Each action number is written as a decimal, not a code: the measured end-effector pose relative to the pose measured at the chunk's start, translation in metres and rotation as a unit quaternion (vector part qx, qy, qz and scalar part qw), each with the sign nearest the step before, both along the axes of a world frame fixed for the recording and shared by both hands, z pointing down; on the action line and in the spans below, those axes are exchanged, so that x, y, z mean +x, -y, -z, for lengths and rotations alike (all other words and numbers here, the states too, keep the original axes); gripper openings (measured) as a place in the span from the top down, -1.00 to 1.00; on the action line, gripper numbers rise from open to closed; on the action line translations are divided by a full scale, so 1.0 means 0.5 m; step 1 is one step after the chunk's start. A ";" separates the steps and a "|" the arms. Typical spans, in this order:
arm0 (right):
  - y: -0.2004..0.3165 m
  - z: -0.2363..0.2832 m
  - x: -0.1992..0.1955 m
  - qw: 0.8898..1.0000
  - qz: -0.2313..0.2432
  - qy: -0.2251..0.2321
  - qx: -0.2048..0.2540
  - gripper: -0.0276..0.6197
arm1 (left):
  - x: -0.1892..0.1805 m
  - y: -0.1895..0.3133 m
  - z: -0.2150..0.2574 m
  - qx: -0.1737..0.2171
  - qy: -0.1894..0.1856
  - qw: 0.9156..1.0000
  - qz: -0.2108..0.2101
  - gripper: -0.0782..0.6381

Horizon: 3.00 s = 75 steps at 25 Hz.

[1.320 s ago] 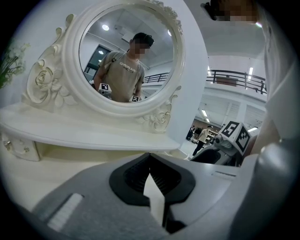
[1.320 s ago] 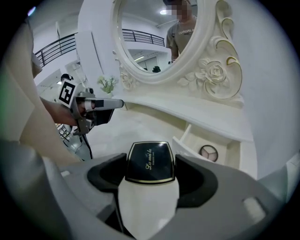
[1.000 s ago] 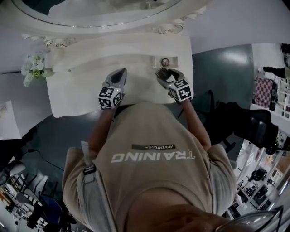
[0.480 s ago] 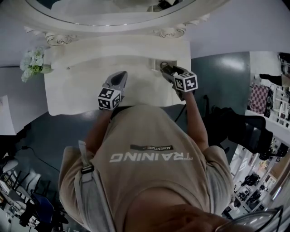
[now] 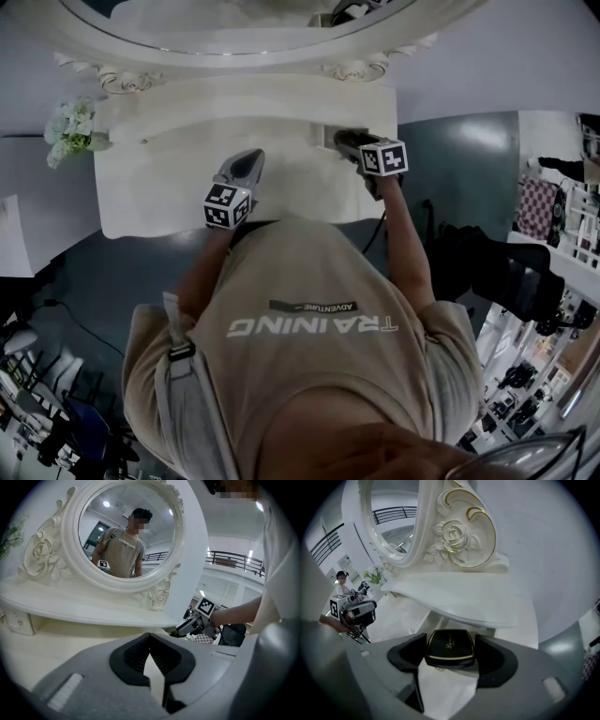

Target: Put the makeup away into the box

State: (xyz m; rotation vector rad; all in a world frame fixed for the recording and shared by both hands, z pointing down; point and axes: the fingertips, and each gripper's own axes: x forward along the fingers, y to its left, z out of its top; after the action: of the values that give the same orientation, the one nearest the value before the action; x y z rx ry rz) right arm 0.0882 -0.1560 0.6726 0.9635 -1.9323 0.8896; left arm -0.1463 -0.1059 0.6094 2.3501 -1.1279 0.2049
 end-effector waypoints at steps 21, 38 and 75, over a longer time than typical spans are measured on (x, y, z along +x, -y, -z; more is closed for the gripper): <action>0.031 -0.044 -0.010 0.998 0.006 -0.054 -0.020 -0.09 | -0.010 0.010 -0.008 -0.004 0.007 1.000 0.017 0.78; 0.033 -0.025 0.000 0.999 -0.010 -0.039 0.014 -0.10 | -0.015 0.019 -0.012 -0.006 0.006 1.000 0.017 0.78; -0.104 0.083 0.013 0.986 -0.030 -0.026 0.161 0.91 | 0.070 -0.015 0.030 0.021 0.045 0.992 -0.118 0.78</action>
State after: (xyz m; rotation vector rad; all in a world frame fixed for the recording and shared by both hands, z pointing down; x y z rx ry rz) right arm 0.0944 -0.1038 0.6312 1.2246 -2.0485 0.5872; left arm -0.1113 -0.0985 0.5942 2.5318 -0.8987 0.3796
